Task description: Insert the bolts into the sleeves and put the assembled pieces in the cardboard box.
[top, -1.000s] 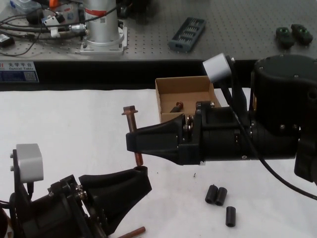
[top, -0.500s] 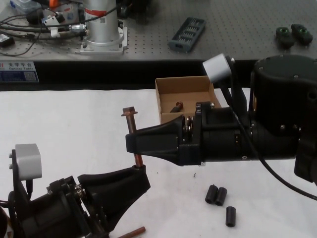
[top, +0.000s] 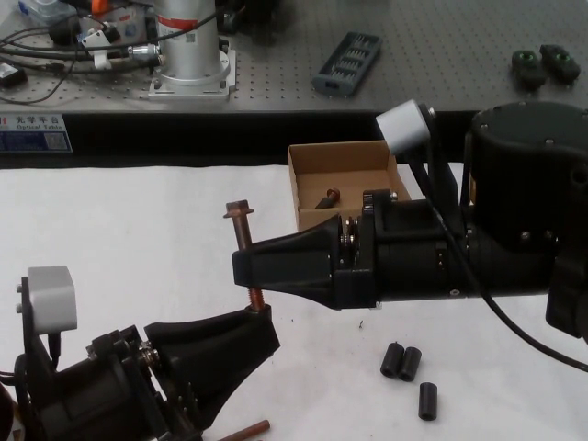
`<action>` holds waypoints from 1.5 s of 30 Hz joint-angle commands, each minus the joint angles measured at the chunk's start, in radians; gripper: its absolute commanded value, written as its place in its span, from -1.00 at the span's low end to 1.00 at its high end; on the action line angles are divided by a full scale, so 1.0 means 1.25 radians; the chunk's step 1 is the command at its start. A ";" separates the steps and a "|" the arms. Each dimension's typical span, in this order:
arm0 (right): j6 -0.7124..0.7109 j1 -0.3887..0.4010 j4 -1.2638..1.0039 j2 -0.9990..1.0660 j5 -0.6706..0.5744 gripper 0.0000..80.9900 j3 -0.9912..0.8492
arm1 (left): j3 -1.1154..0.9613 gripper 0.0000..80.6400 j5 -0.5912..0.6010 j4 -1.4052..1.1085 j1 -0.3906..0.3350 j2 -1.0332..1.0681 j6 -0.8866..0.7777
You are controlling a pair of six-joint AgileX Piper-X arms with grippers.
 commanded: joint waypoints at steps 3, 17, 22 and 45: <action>0.005 -0.004 -0.009 -0.007 -0.027 -0.92 0.000 | -0.009 -0.82 -0.004 -0.017 -0.003 -0.002 0.015; 0.007 -0.006 0.010 -0.007 -0.048 -0.92 0.000 | -0.009 -0.82 -0.004 -0.019 -0.003 -0.002 0.013; -0.006 -0.013 0.029 -0.007 -0.066 -0.92 0.000 | -0.009 -0.82 0.005 -0.022 -0.003 -0.002 -0.001; -0.036 -0.015 0.070 -0.007 -0.100 -0.92 0.000 | -0.009 -0.82 -0.064 -0.040 -0.003 -0.002 -0.088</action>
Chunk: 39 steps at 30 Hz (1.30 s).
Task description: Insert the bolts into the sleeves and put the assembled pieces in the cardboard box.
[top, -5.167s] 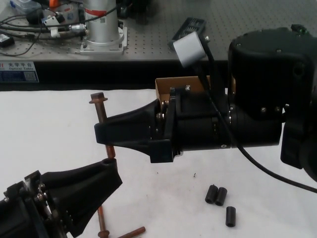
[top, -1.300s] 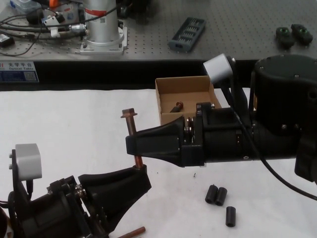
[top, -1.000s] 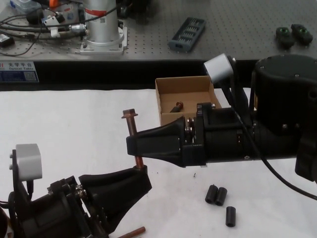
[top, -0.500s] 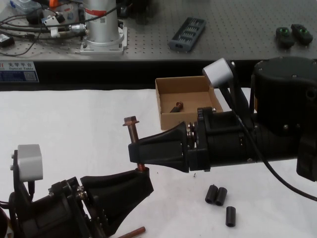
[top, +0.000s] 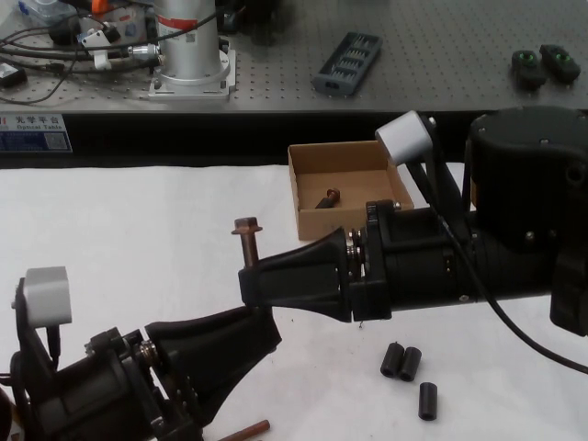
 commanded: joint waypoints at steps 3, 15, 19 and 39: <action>-0.021 -0.004 0.029 -0.007 -0.036 -0.92 0.000 | -0.009 -0.82 -0.044 -0.019 0.001 -0.002 -0.019; -0.036 -0.004 0.036 -0.007 -0.044 -0.87 0.000 | -0.009 -0.82 -0.048 -0.019 0.001 -0.002 -0.019; -0.036 -0.004 0.049 -0.007 -0.050 -0.69 0.000 | -0.009 -0.82 -0.048 -0.019 0.001 -0.002 -0.014; -0.180 -0.114 0.190 -0.050 -0.012 -0.42 0.000 | -0.009 -0.82 -0.044 -0.014 0.001 -0.002 0.164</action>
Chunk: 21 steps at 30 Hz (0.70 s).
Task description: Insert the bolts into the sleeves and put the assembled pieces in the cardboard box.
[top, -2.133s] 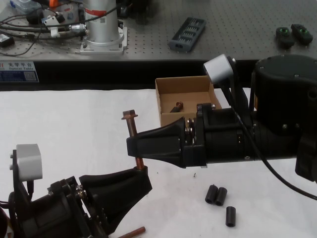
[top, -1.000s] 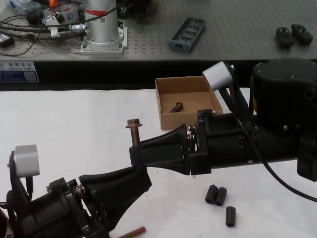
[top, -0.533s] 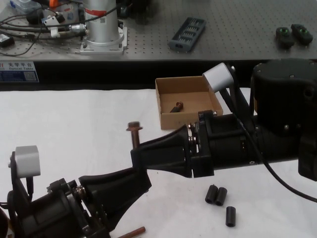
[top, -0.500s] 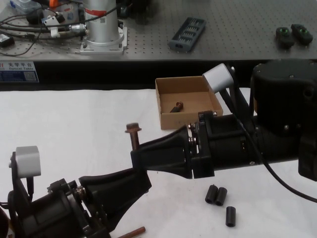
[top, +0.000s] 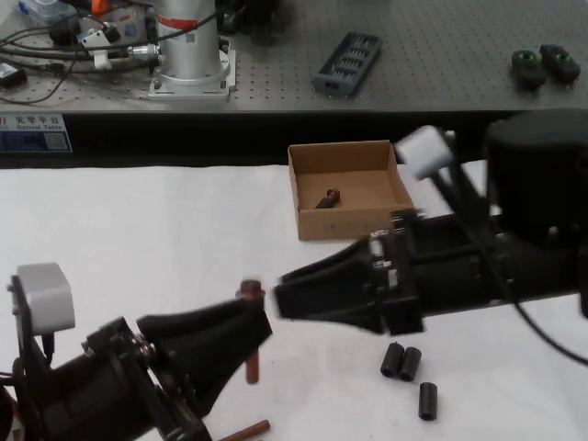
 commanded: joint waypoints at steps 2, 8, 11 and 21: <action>-0.032 -0.060 0.039 -0.028 0.004 -0.42 -0.001 | -0.009 -0.82 -0.005 -0.027 0.000 -0.006 0.043; -0.029 -0.138 0.070 -0.076 -0.002 -0.42 -0.001 | -0.029 -0.82 0.001 -0.025 0.000 -0.006 0.069; -0.023 -0.145 0.083 -0.101 -0.002 -0.42 -0.001 | -0.071 -0.82 0.020 0.020 0.000 -0.004 0.087; -0.064 -0.145 0.221 -0.168 0.033 -0.43 -0.001 | -0.272 -0.82 0.029 0.364 0.014 0.044 0.220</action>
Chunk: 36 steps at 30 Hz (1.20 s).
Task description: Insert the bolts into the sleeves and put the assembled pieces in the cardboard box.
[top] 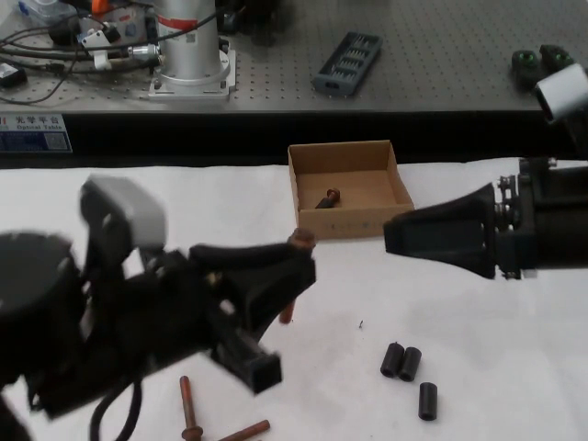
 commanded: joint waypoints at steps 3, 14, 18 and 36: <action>-0.069 -0.004 0.127 -0.043 0.064 -0.43 -0.001 | -0.046 -0.82 0.009 0.013 0.022 0.043 0.018; -0.201 -0.004 0.346 -0.161 0.192 -0.83 -0.001 | -0.211 -0.82 0.039 0.061 0.062 0.242 0.018; -0.208 -0.004 0.356 -0.182 0.192 -0.98 0.029 | -0.280 -0.82 0.039 0.097 0.063 0.301 0.018; -0.102 -0.004 0.354 -0.236 0.182 -0.97 0.192 | -0.550 -0.82 0.051 0.307 0.123 0.451 0.063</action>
